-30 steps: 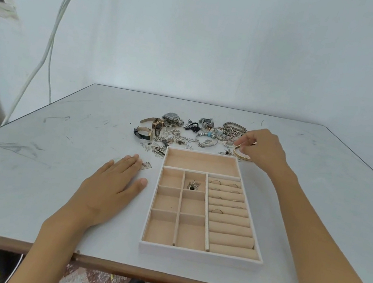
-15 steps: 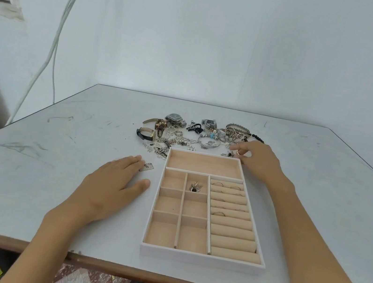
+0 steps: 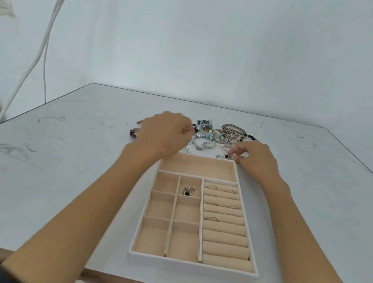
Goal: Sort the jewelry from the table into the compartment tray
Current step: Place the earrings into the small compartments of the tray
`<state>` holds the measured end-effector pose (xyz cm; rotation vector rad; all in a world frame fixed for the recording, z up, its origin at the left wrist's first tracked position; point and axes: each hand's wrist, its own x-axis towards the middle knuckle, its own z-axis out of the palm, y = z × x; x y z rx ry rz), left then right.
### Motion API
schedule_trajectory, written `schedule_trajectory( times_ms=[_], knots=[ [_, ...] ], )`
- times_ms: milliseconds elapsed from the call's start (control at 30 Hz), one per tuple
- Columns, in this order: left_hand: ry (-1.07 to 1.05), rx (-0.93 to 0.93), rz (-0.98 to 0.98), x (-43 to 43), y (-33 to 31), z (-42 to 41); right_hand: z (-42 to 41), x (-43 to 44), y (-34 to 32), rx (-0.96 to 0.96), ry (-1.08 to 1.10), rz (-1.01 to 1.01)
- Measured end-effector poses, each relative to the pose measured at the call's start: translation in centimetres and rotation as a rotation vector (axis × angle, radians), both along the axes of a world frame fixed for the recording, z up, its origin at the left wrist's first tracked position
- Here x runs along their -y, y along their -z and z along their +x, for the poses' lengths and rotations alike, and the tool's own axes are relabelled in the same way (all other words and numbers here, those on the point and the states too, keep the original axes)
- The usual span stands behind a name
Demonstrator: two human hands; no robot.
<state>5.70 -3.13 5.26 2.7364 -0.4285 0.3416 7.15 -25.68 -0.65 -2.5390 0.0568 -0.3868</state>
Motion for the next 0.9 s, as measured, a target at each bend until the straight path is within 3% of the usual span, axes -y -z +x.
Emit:
schedule_trajectory(
  times_ms=[167, 367, 700, 800, 900],
  knots=[
    [0.088, -0.046, 0.157, 6.0, 0.9, 2.8, -0.3, 0.5, -0.3, -0.006, 0.039, -0.044],
    [0.122, -0.150, 0.155, 8.2, 2.2, 4.9, 0.0, 0.2, -0.2, -0.006, 0.005, -0.086],
    [0.139, -0.156, 0.144, 8.4, 3.0, 5.8, 0.1, -0.6, 0.2, 0.016, 0.030, -0.158],
    [0.166, -0.165, 0.163, 8.3, 2.9, 5.9, 0.4, -0.3, 0.2, 0.016, 0.020, -0.030],
    [0.187, -0.168, 0.168, 8.1, 3.0, 6.0, 0.4, -0.3, -0.4, 0.056, -0.003, 0.319]
  ],
)
